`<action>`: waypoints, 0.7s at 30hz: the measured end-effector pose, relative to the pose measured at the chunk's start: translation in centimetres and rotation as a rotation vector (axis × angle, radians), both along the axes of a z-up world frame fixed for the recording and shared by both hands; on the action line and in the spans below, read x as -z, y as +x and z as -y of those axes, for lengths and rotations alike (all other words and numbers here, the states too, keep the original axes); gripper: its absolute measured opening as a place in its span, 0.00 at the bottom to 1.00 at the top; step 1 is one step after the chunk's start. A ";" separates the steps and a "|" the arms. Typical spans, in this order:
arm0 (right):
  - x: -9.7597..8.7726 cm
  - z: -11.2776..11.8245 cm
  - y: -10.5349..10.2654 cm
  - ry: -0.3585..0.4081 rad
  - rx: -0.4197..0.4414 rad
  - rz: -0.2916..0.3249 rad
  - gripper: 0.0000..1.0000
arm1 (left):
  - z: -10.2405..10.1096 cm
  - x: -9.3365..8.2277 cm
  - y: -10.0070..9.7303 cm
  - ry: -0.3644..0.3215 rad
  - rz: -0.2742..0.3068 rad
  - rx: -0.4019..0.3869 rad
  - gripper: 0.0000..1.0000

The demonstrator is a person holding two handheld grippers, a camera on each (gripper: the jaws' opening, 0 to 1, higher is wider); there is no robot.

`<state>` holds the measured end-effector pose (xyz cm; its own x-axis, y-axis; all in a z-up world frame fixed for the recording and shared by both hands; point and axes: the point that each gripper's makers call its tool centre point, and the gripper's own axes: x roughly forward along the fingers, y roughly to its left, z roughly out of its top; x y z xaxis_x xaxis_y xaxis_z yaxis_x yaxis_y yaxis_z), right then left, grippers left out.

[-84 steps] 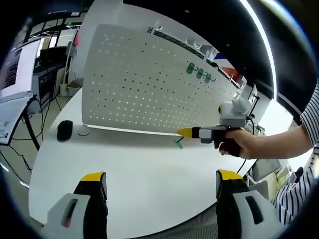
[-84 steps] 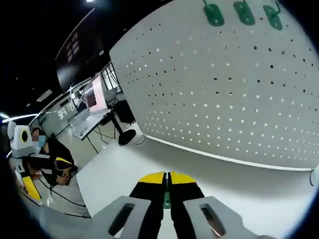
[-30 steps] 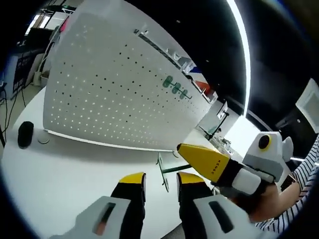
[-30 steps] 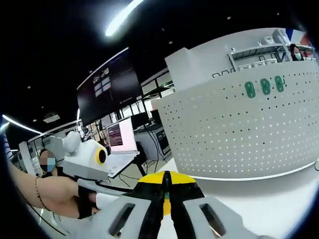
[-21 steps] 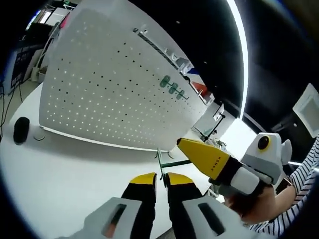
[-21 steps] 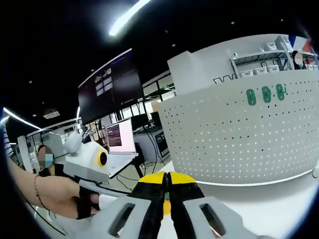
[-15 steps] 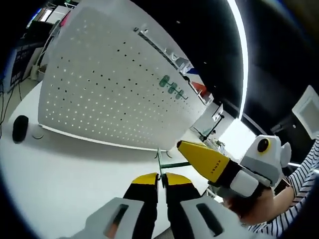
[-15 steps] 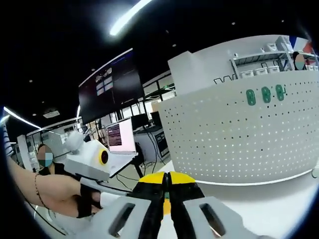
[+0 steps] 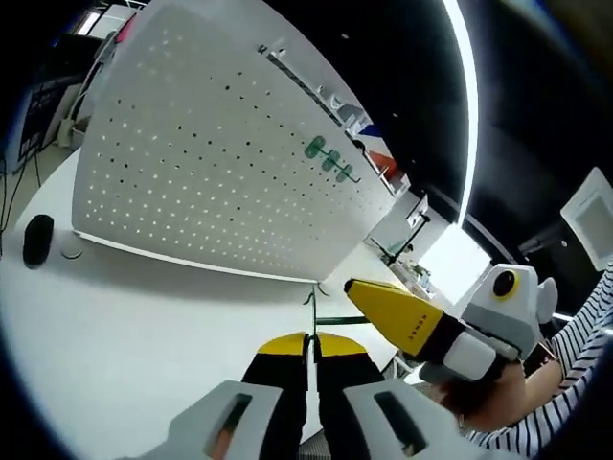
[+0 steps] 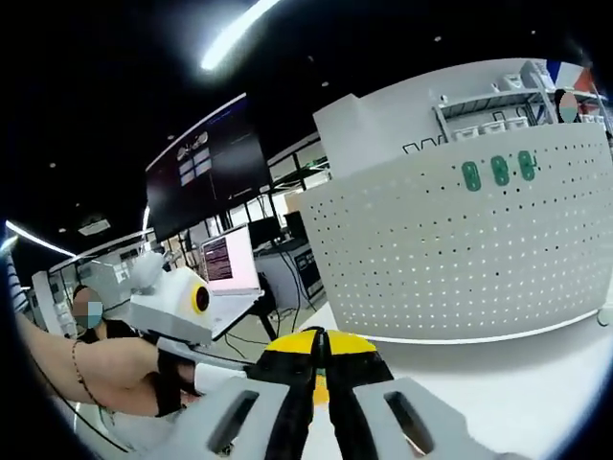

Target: Insert the hook assembly into the mounting plate slot until the hook locks in place.

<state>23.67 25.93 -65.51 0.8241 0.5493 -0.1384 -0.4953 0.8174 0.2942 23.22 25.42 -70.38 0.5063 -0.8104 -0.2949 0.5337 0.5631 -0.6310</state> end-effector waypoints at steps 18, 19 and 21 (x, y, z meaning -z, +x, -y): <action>0.2 1.4 -1.2 0.090 -0.059 -0.148 0.12 | -0.3 -1.0 0.2 0.294 0.307 0.044 0.01; 0.1 1.3 -1.2 0.101 -0.065 -0.153 0.12 | -0.2 -1.1 0.2 0.294 0.314 0.043 0.01; -0.1 1.1 -1.3 0.114 -0.075 -0.158 0.12 | 0.0 -1.3 0.2 0.285 0.316 0.043 0.01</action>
